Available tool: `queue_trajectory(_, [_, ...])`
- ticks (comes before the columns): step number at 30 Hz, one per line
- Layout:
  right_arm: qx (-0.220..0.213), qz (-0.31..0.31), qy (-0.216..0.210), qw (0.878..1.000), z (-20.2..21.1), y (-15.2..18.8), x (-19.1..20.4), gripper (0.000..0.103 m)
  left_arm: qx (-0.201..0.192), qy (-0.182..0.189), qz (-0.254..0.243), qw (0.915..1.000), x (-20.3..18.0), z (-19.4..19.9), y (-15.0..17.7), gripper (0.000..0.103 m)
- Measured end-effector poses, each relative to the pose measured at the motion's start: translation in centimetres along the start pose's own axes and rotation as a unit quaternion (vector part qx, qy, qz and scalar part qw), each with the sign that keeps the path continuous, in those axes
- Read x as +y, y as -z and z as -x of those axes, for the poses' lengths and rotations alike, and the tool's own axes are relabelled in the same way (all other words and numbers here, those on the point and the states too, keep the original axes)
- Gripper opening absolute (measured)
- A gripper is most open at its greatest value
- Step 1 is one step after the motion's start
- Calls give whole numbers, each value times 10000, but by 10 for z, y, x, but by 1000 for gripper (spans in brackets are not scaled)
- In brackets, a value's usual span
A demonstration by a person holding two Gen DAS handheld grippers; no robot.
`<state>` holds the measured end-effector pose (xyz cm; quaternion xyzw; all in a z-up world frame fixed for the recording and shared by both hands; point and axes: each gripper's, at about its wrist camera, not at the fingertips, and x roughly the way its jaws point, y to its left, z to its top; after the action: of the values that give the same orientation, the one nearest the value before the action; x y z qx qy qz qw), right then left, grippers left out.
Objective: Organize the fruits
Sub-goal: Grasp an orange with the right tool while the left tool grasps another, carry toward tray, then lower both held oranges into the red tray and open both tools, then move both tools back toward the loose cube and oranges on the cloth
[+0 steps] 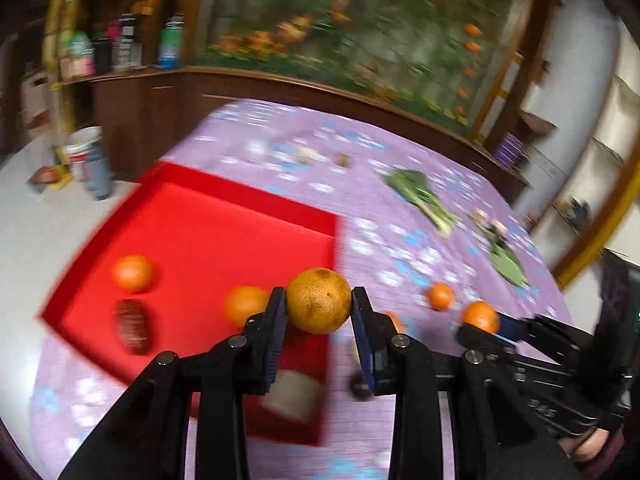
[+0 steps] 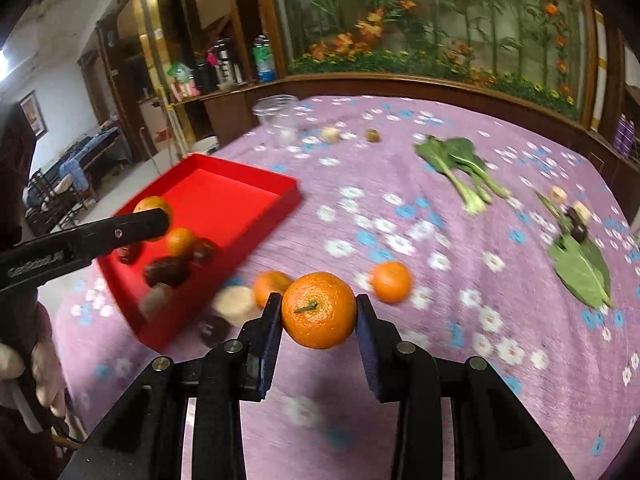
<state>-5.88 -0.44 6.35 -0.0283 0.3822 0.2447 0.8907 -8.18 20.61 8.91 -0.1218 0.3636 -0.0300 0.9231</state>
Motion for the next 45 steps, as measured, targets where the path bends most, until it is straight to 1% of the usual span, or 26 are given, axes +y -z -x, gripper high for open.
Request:
queue_trajectory(2, [22,111,-128,9999,-7,-8,18,39,-82,-299,115,9995,19,4,1,31])
queue_trajectory(4, [41,207,-207,9996,-14,-14,32,39,-88,-447,193,9988,33,3,3,31])
queue_trajectory(8, [134,426,-339,9984,-36,-29,66,39,17,-417,345,9985,50,-3,10,31])
queue_trajectory(12, [259,474,-426,9976,-59,-46,83,39,101,-366,444,9983,61,-11,13,31])
queue_trajectory(17, [494,301,-508,9970,-95,-63,91,39,251,-498,575,9968,75,-23,14,31])
queue_trajectory(22, [689,170,-496,9962,-126,-71,93,39,312,-480,558,9968,78,-28,15,32])
queue_trajectory(28, [852,154,-439,9953,-145,-76,94,40,366,-516,502,9967,76,-32,15,32])
queue_trajectory(30, [868,138,-440,9952,-147,-76,94,41,382,-554,567,9961,78,-32,15,35])
queue_trajectory(31, [859,126,-442,9952,-146,-76,94,41,376,-573,613,9958,80,-31,14,40])
queue_trajectory(33, [836,108,-458,9954,-145,-78,93,41,330,-588,678,9954,82,-27,13,45])
queue_trajectory(35, [772,100,-461,9959,-141,-80,92,46,287,-601,716,9952,82,-22,13,49])
queue_trajectory(36, [710,95,-464,9963,-137,-82,91,52,267,-593,739,9951,82,-20,12,54])
queue_trajectory(37, [643,86,-472,9968,-132,-84,90,55,244,-580,762,9951,82,-17,12,56])
queue_trajectory(39, [523,85,-461,9975,-122,-87,89,55,203,-567,766,9952,80,-12,11,57])
queue_trajectory(43, [326,74,-434,9985,-96,-88,83,55,88,-552,747,9956,74,2,10,64])
queue_trajectory(45, [251,-11,-429,9988,-83,-84,76,57,37,-556,696,9960,69,8,10,65])
